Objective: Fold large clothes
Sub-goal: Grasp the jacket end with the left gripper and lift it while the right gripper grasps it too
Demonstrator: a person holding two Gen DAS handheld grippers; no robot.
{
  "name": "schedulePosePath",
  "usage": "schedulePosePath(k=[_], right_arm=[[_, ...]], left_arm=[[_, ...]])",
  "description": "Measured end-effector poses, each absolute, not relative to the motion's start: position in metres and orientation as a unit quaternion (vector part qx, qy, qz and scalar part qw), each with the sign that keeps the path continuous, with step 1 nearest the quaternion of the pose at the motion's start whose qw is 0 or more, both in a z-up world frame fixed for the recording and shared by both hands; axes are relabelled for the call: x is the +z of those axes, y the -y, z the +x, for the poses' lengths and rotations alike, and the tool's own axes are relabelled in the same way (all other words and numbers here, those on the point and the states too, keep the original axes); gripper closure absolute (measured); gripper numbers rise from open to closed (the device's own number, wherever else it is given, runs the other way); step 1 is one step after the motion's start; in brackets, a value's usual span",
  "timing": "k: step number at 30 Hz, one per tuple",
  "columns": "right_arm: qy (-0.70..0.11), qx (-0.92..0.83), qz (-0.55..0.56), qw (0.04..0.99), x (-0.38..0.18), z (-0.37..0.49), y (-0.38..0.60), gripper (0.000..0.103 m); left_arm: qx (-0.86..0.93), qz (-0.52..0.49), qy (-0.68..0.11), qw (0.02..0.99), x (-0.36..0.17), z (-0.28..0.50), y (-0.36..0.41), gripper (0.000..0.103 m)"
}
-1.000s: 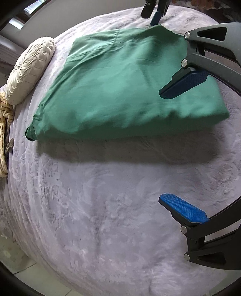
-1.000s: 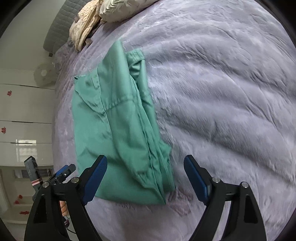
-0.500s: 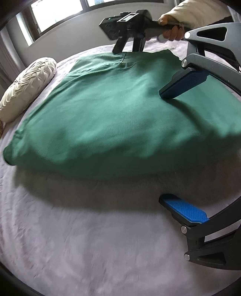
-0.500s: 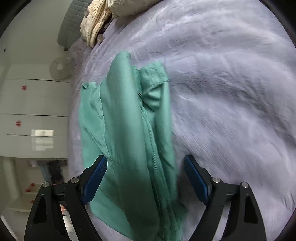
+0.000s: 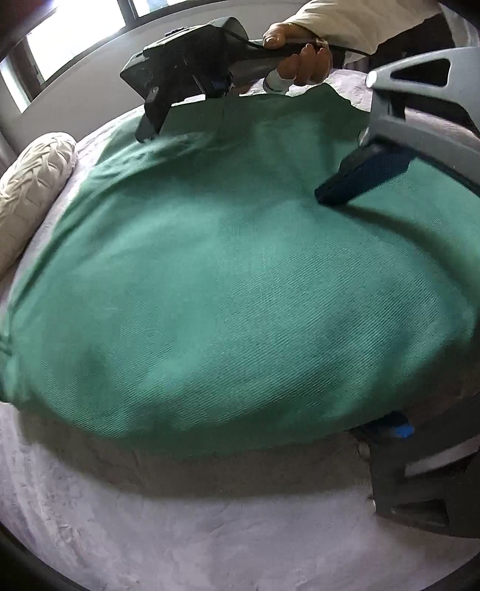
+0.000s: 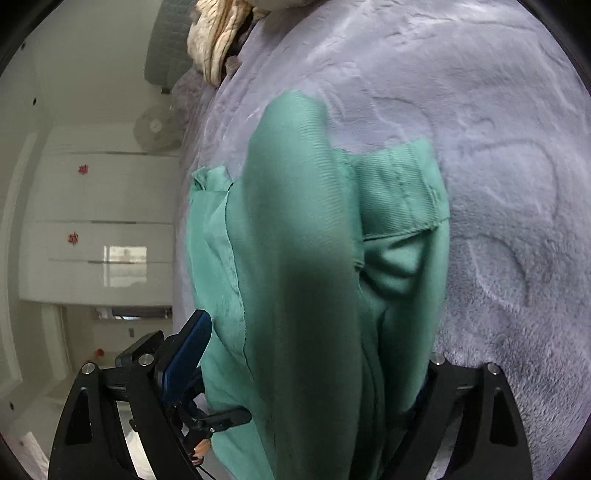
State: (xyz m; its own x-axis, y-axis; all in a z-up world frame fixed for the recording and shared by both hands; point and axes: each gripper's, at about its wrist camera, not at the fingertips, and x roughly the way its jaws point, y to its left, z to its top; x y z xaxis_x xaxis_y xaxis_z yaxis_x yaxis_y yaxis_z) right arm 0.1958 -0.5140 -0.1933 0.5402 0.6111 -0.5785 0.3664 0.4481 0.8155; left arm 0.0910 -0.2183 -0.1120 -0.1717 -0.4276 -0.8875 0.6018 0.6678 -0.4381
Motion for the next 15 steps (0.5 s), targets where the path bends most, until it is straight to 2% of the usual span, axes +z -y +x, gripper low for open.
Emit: schedulePosePath(k=[1, 2, 4, 5, 6, 8, 15], right_arm=[[-0.475, 0.084, 0.516, 0.708, -0.193, 0.197, 0.513, 0.022], [-0.482, 0.078, 0.51, 0.708, -0.192, 0.198, 0.512, 0.043], [-0.484, 0.075, 0.513, 0.705, -0.194, 0.195, 0.513, 0.069], [-0.469, 0.083, 0.532, 0.7, -0.194, 0.19, 0.516, 0.077], [-0.459, 0.09, 0.542, 0.698, -0.192, 0.187, 0.517, 0.079], [-0.435, 0.109, 0.561, 0.695, -0.184, 0.184, 0.515, 0.081], [-0.399, 0.144, 0.576, 0.698, -0.151, 0.183, 0.488, 0.081]], left_arm=[[-0.403, 0.066, -0.646, 0.645, -0.109, 0.09, 0.217, 0.021], [-0.402, 0.065, -0.642, 0.65, -0.107, 0.09, 0.216, 0.028], [-0.407, 0.057, -0.635, 0.654, -0.1, 0.091, 0.212, 0.039], [-0.412, 0.053, -0.632, 0.654, -0.095, 0.092, 0.21, 0.045], [-0.415, 0.049, -0.63, 0.654, -0.091, 0.093, 0.208, 0.05], [-0.424, 0.039, -0.625, 0.655, -0.079, 0.095, 0.205, 0.053], [-0.448, 0.017, -0.611, 0.653, -0.043, 0.095, 0.176, 0.054]])
